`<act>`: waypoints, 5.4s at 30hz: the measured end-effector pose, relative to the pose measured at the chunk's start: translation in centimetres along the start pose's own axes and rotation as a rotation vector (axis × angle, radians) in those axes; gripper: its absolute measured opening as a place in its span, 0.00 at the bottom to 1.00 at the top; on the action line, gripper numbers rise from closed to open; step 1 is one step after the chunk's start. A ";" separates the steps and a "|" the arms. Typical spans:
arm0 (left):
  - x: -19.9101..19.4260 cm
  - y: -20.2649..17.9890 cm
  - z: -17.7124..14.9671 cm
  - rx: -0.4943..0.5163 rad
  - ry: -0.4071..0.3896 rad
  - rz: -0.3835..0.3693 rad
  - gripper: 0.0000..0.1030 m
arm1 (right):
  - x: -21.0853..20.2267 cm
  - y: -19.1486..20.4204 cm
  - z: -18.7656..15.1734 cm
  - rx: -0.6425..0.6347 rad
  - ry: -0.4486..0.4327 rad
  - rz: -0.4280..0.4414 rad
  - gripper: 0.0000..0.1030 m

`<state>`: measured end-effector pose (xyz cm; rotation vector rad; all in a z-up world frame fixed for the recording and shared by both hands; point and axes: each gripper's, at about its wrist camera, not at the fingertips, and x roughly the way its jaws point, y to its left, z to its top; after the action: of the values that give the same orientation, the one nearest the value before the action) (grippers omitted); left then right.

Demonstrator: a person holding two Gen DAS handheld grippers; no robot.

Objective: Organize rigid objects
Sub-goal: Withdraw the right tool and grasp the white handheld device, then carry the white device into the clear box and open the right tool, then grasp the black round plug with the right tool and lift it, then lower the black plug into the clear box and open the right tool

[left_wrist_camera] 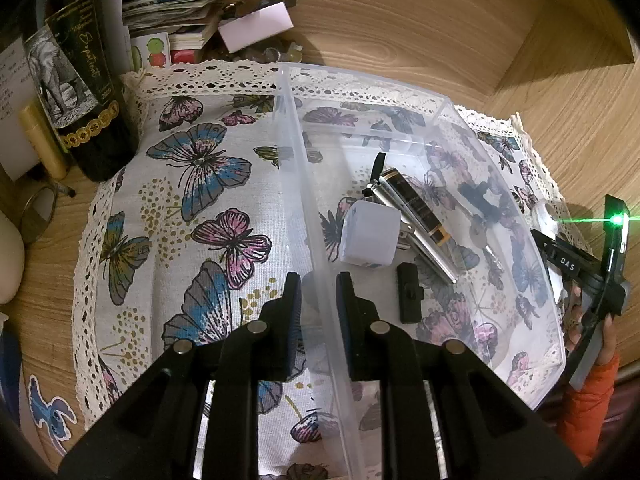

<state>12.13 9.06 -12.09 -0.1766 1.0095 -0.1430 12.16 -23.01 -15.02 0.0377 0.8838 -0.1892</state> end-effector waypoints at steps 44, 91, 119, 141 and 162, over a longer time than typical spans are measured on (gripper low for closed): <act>-0.1 0.2 0.0 -0.003 -0.001 -0.005 0.16 | -10.5 16.3 4.5 -0.389 -0.278 0.427 0.30; -0.2 0.1 0.1 -0.003 -0.005 -0.006 0.16 | -10.1 12.4 6.2 -0.381 -0.246 0.276 0.50; -0.2 0.2 -0.1 -0.004 -0.006 -0.006 0.16 | 2.8 4.9 4.1 -0.139 0.064 0.188 0.32; -0.2 0.1 -0.1 -0.005 -0.007 -0.007 0.16 | -8.3 11.4 6.2 -0.319 -0.241 0.322 0.32; -0.2 0.1 -0.1 -0.004 -0.007 -0.007 0.16 | -6.5 20.1 1.4 -0.579 -0.047 0.444 0.32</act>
<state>11.94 9.17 -11.97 -0.1845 1.0023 -0.1463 12.83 -2.42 -10.06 -0.3069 0.8348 0.4806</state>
